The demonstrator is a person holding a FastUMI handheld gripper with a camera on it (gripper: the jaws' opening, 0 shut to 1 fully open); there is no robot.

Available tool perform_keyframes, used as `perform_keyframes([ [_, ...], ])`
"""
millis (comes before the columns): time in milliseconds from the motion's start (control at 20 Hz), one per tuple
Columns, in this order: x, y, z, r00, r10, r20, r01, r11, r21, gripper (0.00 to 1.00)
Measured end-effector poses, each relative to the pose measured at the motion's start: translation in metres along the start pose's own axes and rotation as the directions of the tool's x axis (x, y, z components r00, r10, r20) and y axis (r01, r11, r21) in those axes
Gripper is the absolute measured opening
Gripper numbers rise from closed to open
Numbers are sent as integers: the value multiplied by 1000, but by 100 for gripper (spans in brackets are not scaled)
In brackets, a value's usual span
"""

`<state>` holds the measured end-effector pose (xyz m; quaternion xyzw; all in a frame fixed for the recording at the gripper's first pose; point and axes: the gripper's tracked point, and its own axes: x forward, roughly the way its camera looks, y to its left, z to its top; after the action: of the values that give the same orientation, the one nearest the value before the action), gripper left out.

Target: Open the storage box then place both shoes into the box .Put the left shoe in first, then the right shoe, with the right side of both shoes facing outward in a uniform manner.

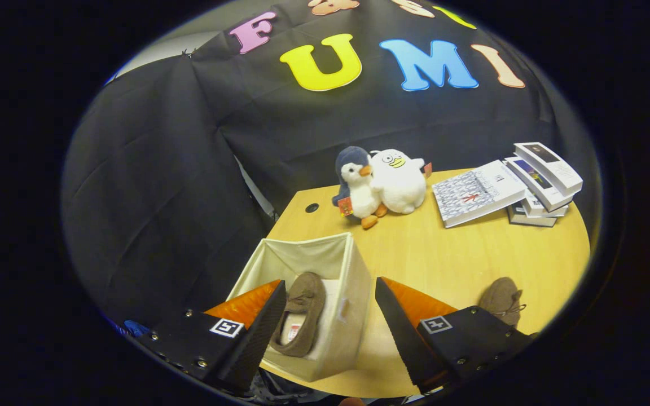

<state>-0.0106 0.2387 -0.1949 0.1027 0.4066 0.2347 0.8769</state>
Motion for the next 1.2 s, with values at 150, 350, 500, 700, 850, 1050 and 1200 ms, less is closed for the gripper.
perform_keyframes([
  [150, -16, -34, -1, 999, -40, 12, 40, 999, -7, 98],
  [350, -32, -77, -7, 995, -100, 11, 100, 995, -21, 98],
  [500, -42, -108, -15, 991, -137, 6, 137, 991, -11, 98],
  [700, -54, -145, -27, 982, -190, -3, 190, 982, -17, 98],
  [850, -61, -168, -39, 975, -224, -15, 223, 974, -26, 98],
  [1050, -66, -200, -61, 964, -263, -45, 261, 964, -49, 98],
  [1200, -69, -219, -80, 953, -292, -77, 286, 955, -77, 98],
])
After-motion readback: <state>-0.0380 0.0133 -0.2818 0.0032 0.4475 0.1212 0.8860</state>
